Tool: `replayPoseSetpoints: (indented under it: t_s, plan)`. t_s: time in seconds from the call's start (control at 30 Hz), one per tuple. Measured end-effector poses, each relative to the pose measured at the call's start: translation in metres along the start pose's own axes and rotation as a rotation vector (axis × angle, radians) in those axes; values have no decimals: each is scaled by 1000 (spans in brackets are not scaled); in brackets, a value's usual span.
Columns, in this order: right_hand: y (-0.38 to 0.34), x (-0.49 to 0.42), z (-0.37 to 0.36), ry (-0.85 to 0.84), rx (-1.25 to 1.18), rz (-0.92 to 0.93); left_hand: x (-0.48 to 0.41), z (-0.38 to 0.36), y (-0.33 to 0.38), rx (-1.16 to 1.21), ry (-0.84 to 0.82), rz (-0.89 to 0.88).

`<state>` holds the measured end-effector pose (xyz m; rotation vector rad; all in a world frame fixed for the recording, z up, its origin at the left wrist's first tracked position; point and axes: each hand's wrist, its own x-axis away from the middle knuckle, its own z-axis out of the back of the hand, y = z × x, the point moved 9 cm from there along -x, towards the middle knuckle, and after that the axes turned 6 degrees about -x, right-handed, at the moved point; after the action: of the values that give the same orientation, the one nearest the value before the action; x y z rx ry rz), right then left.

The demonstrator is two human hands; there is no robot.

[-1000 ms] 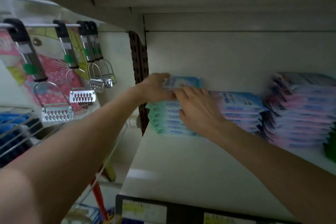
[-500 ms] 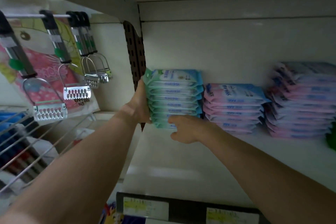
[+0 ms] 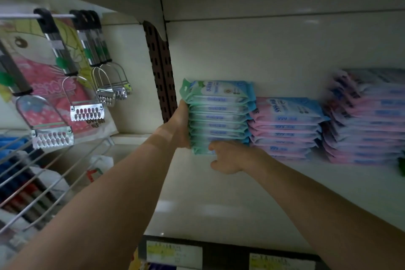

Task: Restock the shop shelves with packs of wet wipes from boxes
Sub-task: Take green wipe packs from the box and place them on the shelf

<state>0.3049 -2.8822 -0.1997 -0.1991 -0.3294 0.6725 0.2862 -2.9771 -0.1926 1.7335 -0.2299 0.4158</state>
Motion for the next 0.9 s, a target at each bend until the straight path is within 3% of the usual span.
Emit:
replayPoseSetpoints:
  t_s: [0.1,0.23,0.47,0.57,0.63,0.73,0.8,0.9]
  plan:
    - [-4,2,2,7,24,13,-3,2,-1,8,-28,3]
    - [-12,-1,27,137,-38,25,-2,11,-1,-75,60,34]
    - [-25,1,35,-54,8,36,14,37,7,-138,307,57]
    - [-27,14,57,-51,-100,70,46,62,41,-98,745,-298]
    - [-25,21,78,15,-177,75,80,53,71,-364,924,-619]
    - [-21,22,103,134,-215,71,103,6,92,-867,891,-956]
    - [-21,20,107,163,-250,77,91,-15,92,-1123,801,-977]
    - [-22,17,106,170,-191,83,78,-21,92,-1197,724,-951]
